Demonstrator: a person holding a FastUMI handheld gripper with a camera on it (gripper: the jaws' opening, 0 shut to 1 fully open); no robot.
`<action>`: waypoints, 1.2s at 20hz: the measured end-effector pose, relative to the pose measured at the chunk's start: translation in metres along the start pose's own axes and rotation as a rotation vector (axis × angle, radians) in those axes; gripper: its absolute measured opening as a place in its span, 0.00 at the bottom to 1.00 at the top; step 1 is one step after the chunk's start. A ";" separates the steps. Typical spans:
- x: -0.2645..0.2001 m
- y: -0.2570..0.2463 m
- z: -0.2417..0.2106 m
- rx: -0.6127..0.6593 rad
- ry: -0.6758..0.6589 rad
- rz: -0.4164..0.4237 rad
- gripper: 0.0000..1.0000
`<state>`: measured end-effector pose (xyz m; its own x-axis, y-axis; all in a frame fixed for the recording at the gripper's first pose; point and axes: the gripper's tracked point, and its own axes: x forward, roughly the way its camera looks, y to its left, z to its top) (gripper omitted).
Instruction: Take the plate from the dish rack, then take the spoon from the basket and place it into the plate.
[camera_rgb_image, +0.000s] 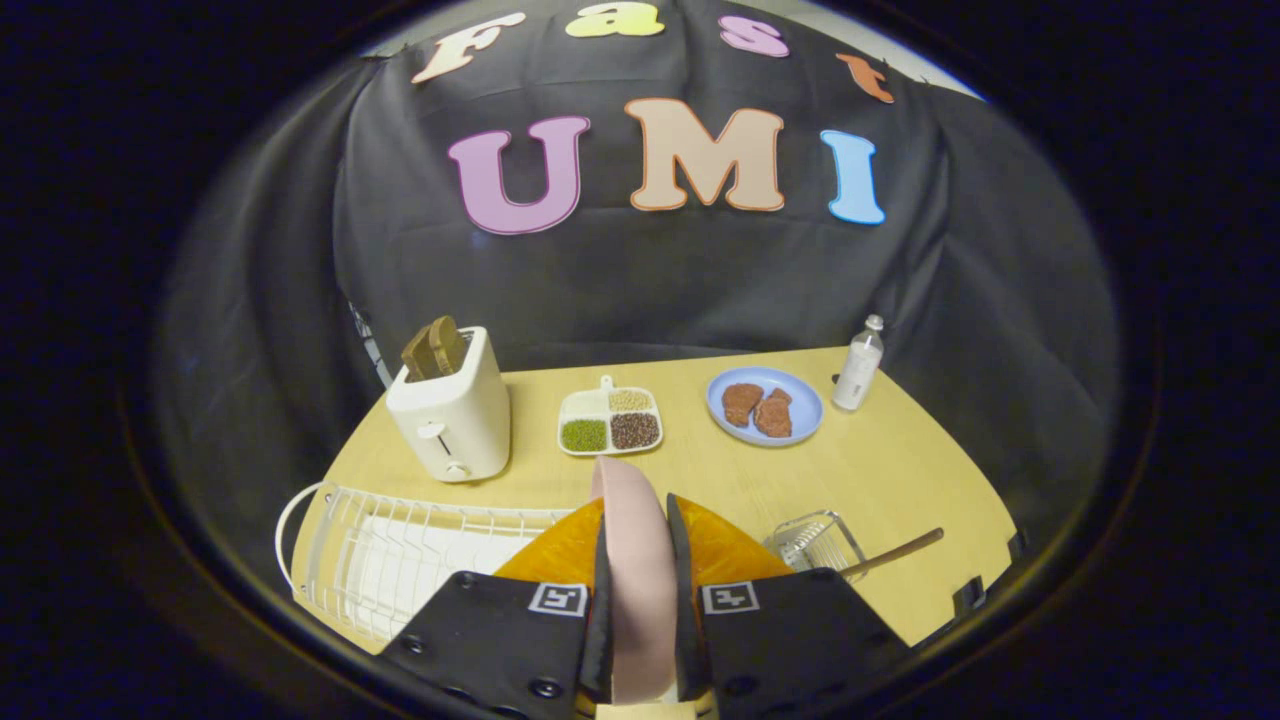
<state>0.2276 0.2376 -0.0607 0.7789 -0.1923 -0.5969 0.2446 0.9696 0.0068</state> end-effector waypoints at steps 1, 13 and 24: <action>-0.005 -0.003 0.014 0.009 -0.049 -0.001 0.27; -0.061 -0.039 0.058 0.072 -0.131 0.233 0.19; -0.108 -0.198 0.000 0.176 -0.106 0.274 0.19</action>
<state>0.0948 0.0659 0.0030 0.8828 0.0486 -0.4672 0.1061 0.9483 0.2991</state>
